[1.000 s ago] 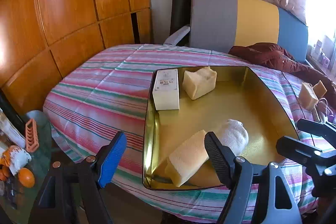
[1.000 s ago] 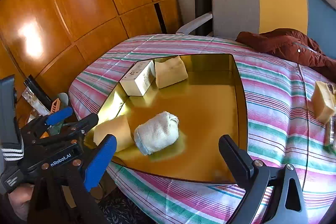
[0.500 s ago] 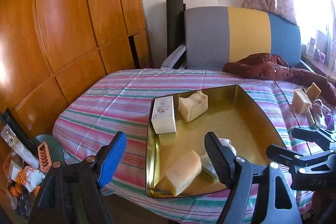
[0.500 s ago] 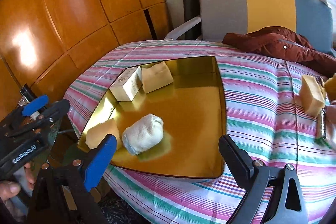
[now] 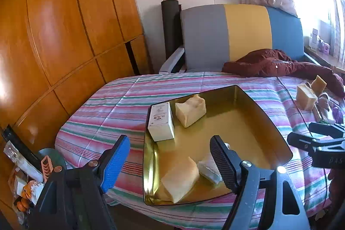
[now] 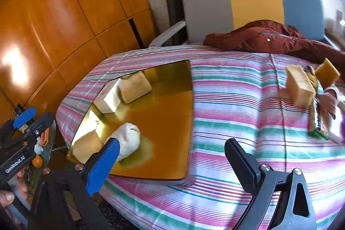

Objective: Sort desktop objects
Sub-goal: 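Move both grippers back to the pile of items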

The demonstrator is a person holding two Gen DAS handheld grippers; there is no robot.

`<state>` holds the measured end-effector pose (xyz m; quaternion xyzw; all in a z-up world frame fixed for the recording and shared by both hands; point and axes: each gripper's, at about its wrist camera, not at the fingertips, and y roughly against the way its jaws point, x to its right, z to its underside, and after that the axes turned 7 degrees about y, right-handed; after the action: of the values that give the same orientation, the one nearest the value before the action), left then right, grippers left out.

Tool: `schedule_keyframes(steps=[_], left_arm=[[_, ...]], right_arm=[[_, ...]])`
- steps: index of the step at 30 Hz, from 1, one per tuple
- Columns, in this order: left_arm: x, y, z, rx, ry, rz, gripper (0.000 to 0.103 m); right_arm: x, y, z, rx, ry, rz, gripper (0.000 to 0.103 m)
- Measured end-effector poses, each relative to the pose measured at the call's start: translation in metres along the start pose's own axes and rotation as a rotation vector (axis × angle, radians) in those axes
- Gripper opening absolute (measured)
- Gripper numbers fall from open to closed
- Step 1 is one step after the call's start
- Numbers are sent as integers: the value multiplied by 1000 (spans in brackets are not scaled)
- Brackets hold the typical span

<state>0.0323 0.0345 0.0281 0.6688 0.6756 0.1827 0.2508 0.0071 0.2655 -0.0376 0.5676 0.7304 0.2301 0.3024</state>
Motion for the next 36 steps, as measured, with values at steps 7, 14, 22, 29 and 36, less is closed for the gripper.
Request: schedule_keyframes(steps=[7,14,22,29,36], left_arm=[[17,-6,-2,-17,-45,32,78],[50,-14,-9,-39,-74,171,78],[109,-14,-15,-72,-121,397,79],[159,-20,-13,-158,-171,512,79],[200,-32,-11,-245,-201,581,79]], right_arm=[[27,5,5,-6,-49,46,98],[71,18,9,-36,-137,126,98],[150,57,23,-38,-320,260,98],[227,106,38,-3,-487,387,98],[282,122,46,-38,-552,480,80]])
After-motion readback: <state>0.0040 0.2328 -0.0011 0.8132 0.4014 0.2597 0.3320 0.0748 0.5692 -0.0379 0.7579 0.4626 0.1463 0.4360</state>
